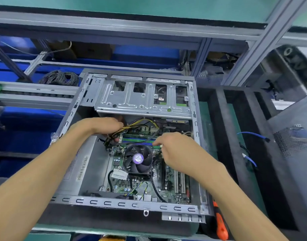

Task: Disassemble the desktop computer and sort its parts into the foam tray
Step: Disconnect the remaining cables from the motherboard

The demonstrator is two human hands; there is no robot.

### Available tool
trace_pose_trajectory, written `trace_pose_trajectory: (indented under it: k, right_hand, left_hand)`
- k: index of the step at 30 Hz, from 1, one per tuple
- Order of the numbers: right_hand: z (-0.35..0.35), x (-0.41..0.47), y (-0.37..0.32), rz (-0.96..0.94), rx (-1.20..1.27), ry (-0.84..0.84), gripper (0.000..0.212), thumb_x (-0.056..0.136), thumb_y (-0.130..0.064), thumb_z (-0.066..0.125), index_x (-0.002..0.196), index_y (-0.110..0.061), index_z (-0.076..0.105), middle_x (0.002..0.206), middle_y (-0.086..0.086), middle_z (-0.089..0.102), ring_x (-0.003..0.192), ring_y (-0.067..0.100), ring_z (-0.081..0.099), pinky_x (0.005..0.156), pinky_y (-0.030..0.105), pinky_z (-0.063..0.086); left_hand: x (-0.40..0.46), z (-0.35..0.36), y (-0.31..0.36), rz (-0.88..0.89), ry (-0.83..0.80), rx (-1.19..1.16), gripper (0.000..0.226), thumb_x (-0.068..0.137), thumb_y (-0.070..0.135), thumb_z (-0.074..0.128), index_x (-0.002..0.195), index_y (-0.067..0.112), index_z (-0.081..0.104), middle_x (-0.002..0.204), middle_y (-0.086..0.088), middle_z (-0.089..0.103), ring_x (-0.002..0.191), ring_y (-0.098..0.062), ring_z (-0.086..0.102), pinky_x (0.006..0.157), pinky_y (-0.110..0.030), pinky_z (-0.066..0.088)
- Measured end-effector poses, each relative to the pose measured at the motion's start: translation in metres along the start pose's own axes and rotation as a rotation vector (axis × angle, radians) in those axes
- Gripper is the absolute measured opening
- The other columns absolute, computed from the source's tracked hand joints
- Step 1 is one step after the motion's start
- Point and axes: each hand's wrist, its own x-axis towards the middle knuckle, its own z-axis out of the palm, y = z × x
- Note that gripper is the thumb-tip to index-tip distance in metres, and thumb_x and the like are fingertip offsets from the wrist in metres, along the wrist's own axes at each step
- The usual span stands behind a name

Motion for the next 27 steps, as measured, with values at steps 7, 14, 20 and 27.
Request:
trace_pose_trajectory:
  k: [7,14,20,27]
  right_hand:
    - [-0.008,-0.019,0.014,-0.023,0.15,0.257,0.036,0.096,-0.008,0.044,0.104,-0.026,0.074,0.107,-0.01,0.072,0.098,0.011,0.062,0.087,0.033,0.049]
    - [0.0,-0.013,0.015,0.016,0.075,0.287,0.032,0.095,-0.015,0.045,0.1,-0.031,0.072,0.094,-0.01,0.073,0.093,0.012,0.065,0.082,0.035,0.052]
    - [0.001,-0.013,0.015,0.031,0.054,0.275,0.031,0.095,-0.017,0.045,0.099,-0.033,0.071,0.091,-0.011,0.073,0.091,0.012,0.064,0.081,0.033,0.051]
    - [0.001,-0.011,0.015,0.04,0.063,0.28,0.03,0.095,-0.017,0.045,0.097,-0.031,0.071,0.09,-0.01,0.073,0.09,0.013,0.064,0.082,0.032,0.05]
  left_hand:
    - [0.013,0.019,0.036,0.157,0.191,0.175,0.032,0.103,0.04,0.045,0.101,0.009,0.055,0.099,-0.011,0.061,0.076,-0.015,0.055,0.063,-0.025,0.038]
    - [0.041,0.036,0.051,0.05,0.272,0.175,0.046,0.096,0.052,0.052,0.122,0.015,0.06,0.123,-0.014,0.065,0.103,-0.028,0.059,0.074,-0.027,0.034]
    - [0.048,0.034,0.052,-0.022,0.207,0.254,0.037,0.099,0.049,0.046,0.098,0.016,0.064,0.095,-0.007,0.059,0.085,-0.024,0.051,0.074,-0.028,0.036]
    - [0.043,0.041,0.047,0.141,0.373,0.203,0.027,0.093,0.028,0.06,0.115,0.012,0.062,0.112,-0.017,0.067,0.096,-0.033,0.061,0.073,-0.03,0.042]
